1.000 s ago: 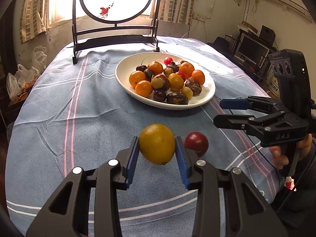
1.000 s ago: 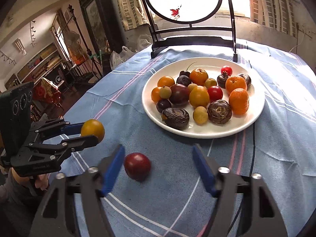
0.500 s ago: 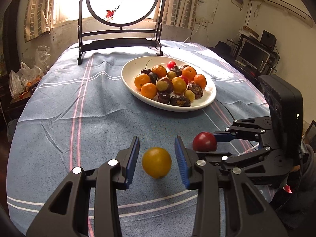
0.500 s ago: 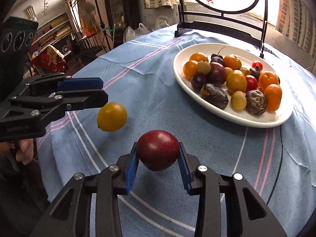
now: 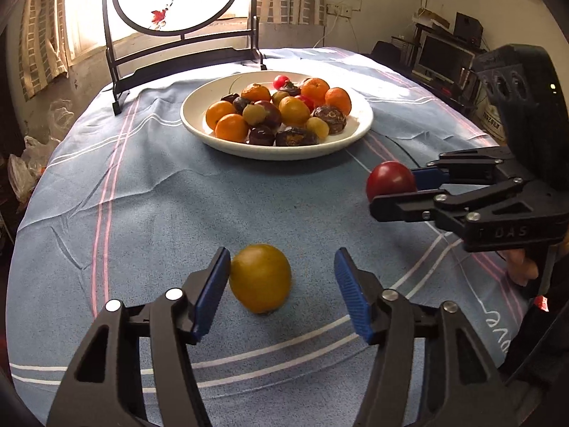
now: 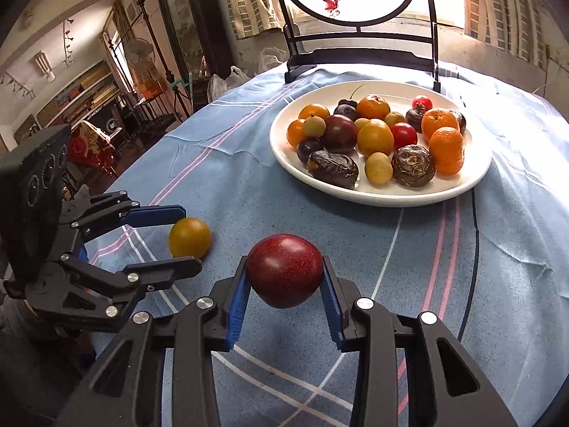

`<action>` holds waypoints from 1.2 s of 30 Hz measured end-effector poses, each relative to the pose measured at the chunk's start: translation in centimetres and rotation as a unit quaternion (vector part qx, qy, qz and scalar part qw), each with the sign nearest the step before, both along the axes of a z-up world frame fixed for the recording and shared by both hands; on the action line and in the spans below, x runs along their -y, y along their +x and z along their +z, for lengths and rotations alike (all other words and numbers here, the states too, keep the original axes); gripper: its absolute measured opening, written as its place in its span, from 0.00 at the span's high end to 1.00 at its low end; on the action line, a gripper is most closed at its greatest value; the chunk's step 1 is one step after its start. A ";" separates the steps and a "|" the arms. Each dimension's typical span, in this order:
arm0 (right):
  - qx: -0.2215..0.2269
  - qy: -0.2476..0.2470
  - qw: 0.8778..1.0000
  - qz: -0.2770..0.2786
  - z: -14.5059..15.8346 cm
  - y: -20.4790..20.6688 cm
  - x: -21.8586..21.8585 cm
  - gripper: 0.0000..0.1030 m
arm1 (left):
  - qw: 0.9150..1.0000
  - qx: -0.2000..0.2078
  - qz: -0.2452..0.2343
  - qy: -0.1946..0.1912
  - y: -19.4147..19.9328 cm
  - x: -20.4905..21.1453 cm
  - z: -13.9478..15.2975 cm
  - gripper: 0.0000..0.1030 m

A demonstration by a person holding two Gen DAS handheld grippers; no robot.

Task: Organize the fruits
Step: 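Grasp a yellow passion fruit with the left tool while the right tool grasps a red plum, then lower the yellow fruit and plum onto the plate and open both tools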

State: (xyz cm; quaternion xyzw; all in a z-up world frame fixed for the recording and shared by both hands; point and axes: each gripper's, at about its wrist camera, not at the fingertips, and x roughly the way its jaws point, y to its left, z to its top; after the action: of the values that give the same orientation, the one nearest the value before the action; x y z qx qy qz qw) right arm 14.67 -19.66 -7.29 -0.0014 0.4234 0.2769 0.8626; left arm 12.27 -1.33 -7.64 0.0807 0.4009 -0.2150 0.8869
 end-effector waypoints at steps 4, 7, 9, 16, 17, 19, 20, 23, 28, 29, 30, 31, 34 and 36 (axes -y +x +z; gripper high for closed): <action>0.000 0.009 1.000 -0.007 0.0 -0.6 0.8 0.63 | 0.999 -0.034 0.022 -0.022 0.9 -1.4 -0.6 0.41; 0.000 0.017 1.000 -0.012 0.0 -0.8 1.3 0.63 | 0.998 -0.055 0.027 -0.022 1.5 -1.5 -1.2 0.61; 0.000 0.022 1.000 -0.016 0.0 -0.9 1.7 0.63 | 0.998 -0.056 0.031 -0.029 1.7 -1.6 -1.1 0.65; 0.012 0.037 0.999 -0.025 1.2 -1.6 3.0 0.63 | 0.998 -0.030 0.025 -0.049 0.8 -1.3 0.6 0.65; 0.019 0.039 0.999 -0.026 1.7 -1.7 3.3 0.63 | 0.998 -0.025 0.024 -0.053 0.8 -1.1 1.1 0.65; 0.035 0.036 0.998 -0.038 3.1 -1.1 3.9 0.63 | 0.998 -0.015 0.019 -0.062 1.5 -0.8 2.4 0.65; 0.041 0.036 0.997 -0.047 3.9 -0.4 4.3 0.63 | 0.998 -0.009 0.018 -0.064 2.1 -0.6 3.1 0.65; 0.052 0.039 0.996 -0.066 5.9 2.5 4.8 0.63 | 0.997 -0.004 0.009 -0.074 5.0 0.8 5.2 0.65; 0.045 0.043 0.992 -0.112 6.8 9.6 4.9 0.63 | 0.996 -0.016 0.026 -0.090 12.2 3.4 6.6 0.64; 0.043 0.042 0.991 -0.122 6.5 11.0 4.8 0.63 | 0.996 -0.019 0.032 -0.087 13.6 3.8 6.5 0.64; 0.040 0.040 0.990 -0.129 6.2 12.3 4.6 0.62 | 0.995 -0.025 0.038 -0.085 14.9 4.1 6.3 0.64; 0.032 0.042 0.990 -0.132 5.8 13.5 4.4 0.61 | 0.995 -0.032 0.048 -0.086 16.2 4.3 5.9 0.64; 0.029 0.035 0.990 -0.136 4.8 15.3 3.8 0.48 | 0.992 -0.053 0.073 -0.085 18.9 4.1 4.9 0.43; 0.039 0.036 0.989 -0.140 5.0 15.0 3.9 0.43 | 0.990 -0.055 0.094 -0.090 19.1 3.5 4.9 0.21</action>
State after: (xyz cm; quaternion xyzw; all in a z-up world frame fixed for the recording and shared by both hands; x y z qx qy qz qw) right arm 29.70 -23.56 -2.25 0.0781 0.3751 0.1681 0.9083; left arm 31.37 -4.78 -2.70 -0.0495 0.4342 -0.1702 0.8832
